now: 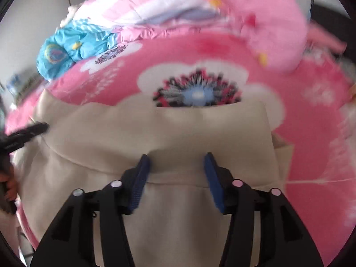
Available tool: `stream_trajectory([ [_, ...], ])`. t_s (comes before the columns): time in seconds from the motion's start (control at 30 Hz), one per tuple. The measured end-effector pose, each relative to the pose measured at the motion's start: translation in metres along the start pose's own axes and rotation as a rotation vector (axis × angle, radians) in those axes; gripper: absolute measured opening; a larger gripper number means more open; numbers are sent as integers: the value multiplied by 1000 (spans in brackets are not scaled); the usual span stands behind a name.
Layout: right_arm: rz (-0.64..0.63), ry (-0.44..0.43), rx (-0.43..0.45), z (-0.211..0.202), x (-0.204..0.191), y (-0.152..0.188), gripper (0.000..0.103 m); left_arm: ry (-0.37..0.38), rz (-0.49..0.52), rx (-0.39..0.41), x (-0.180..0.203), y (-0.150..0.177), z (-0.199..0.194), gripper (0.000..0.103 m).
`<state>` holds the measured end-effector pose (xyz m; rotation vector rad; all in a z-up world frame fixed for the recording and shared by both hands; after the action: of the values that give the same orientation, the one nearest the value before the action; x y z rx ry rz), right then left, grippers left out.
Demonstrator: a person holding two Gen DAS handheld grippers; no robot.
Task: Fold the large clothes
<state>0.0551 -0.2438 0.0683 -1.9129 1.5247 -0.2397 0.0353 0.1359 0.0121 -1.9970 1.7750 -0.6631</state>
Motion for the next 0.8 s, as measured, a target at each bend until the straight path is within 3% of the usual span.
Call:
stream_trajectory([
  [0.1, -16, 25, 2, 3, -3, 0, 52, -59, 53, -11, 10, -2, 11, 73],
  [0.17, -20, 22, -5, 1, -4, -1, 52, -47, 42, -12, 8, -4, 7, 72],
  [0.27, -41, 74, 0, -31, -13, -1, 52, -70, 42, 27, 11, 0, -39, 66],
  [0.33, -157, 86, 56, -65, -35, 11, 52, -48, 190, 123, 28, 22, -88, 67],
  [0.37, -270, 42, 77, -86, -55, 27, 52, -81, 353, 163, 43, 45, -111, 68],
  [0.4, -368, 16, 73, -99, -71, 44, 58, -113, 455, 177, 52, 61, -121, 68],
  [0.43, -463, -9, 54, -107, -87, 63, 63, -128, 595, 176, 62, 89, -131, 69],
  [0.47, -538, -33, 28, -111, -100, 82, 72, -124, 649, 160, 65, 102, -133, 70],
  [0.53, -641, -30, -20, -108, -118, 110, 76, -99, 772, 94, 70, 140, -130, 71],
  [0.6, -772, 65, -77, -92, -132, 137, 77, -214, 908, 96, 71, 167, -115, 73],
  [0.67, -876, 203, -69, -72, -136, 151, 87, -251, 957, 158, 72, 174, -110, 81],
  [0.8, -794, 298, -6, -61, -121, 138, 90, -391, 925, 254, 68, 154, -92, 82],
])
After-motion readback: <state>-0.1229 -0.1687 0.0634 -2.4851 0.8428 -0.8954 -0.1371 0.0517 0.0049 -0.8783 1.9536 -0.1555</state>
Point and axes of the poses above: each gripper's, at about its wrist camera, not at the fingertips, and z roughly the way its jaws point, x to its right, y to its underside, the point moved 3 cm from there along z, roughly the way its jaws point, and after that the axes turned 7 degrees about -y, right-handed, at the moved point
